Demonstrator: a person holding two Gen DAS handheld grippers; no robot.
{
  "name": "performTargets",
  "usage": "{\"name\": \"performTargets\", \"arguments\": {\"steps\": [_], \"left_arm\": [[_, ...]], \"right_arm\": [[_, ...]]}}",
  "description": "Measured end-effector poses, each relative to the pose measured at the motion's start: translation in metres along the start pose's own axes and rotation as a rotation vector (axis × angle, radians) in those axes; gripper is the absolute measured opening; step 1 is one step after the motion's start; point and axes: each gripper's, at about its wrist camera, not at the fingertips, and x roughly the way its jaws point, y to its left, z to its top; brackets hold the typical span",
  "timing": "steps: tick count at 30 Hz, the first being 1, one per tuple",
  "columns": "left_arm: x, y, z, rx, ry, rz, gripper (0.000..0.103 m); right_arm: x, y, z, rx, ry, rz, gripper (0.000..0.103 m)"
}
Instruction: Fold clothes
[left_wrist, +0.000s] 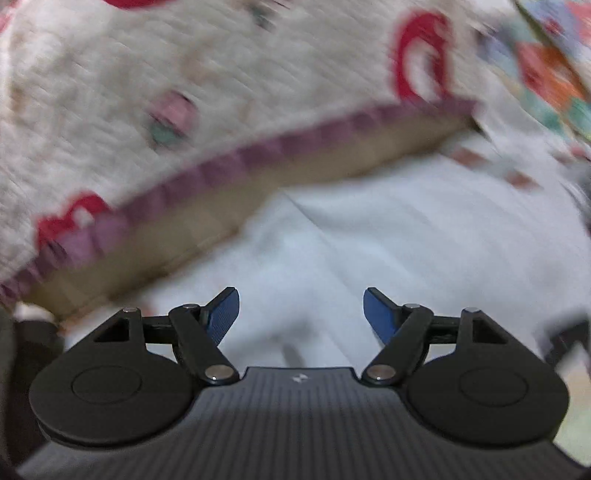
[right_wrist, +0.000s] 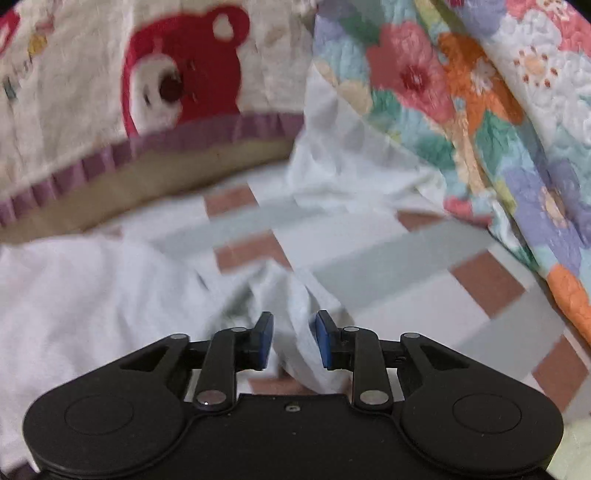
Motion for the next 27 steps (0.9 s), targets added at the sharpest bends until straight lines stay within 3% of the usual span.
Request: {"name": "performTargets", "arguments": {"steps": [2, 5, 8, 12, 15, 20, 23, 24, 25, 26, 27], "left_arm": [[-0.001, -0.013, -0.018, 0.022, 0.05, -0.061, 0.074], [0.004, -0.015, -0.032, -0.037, 0.128, -0.096, 0.074], [0.013, 0.001, -0.038, -0.196, 0.193, -0.156, 0.074], [0.034, 0.027, -0.049, -0.46, 0.31, -0.221, 0.076], [0.038, 0.044, -0.059, -0.647, 0.325, -0.256, 0.077], [0.04, 0.059, -0.069, -0.807, 0.322, -0.321, 0.074], [0.041, 0.063, -0.073, -0.842, 0.295, -0.335, 0.051], [0.04, 0.061, -0.069, -0.813, 0.288, -0.33, 0.03], [0.038, 0.058, -0.064, -0.771, 0.281, -0.32, 0.016], [0.036, 0.054, -0.06, -0.728, 0.274, -0.311, 0.014], [0.034, 0.051, -0.055, -0.685, 0.267, -0.302, 0.009]], "right_arm": [[-0.008, 0.008, 0.003, -0.004, -0.031, 0.052, 0.043], [-0.018, 0.021, -0.003, -0.037, -0.015, 0.163, 0.047], [-0.024, 0.047, -0.014, -0.109, 0.055, 0.303, 0.053], [-0.03, 0.096, -0.041, -0.356, 0.126, 0.419, 0.059], [-0.034, 0.121, -0.061, -0.523, 0.144, 0.404, 0.064], [-0.031, 0.14, -0.081, -0.696, 0.153, 0.318, 0.066], [-0.026, 0.141, -0.091, -0.788, 0.145, 0.297, 0.068], [-0.024, 0.141, -0.095, -0.823, 0.134, 0.272, 0.067], [-0.022, 0.14, -0.099, -0.856, 0.112, 0.243, 0.064], [-0.023, 0.138, -0.099, -0.871, 0.07, 0.227, 0.058], [-0.027, 0.135, -0.096, -0.873, 0.011, 0.222, 0.023]]}}
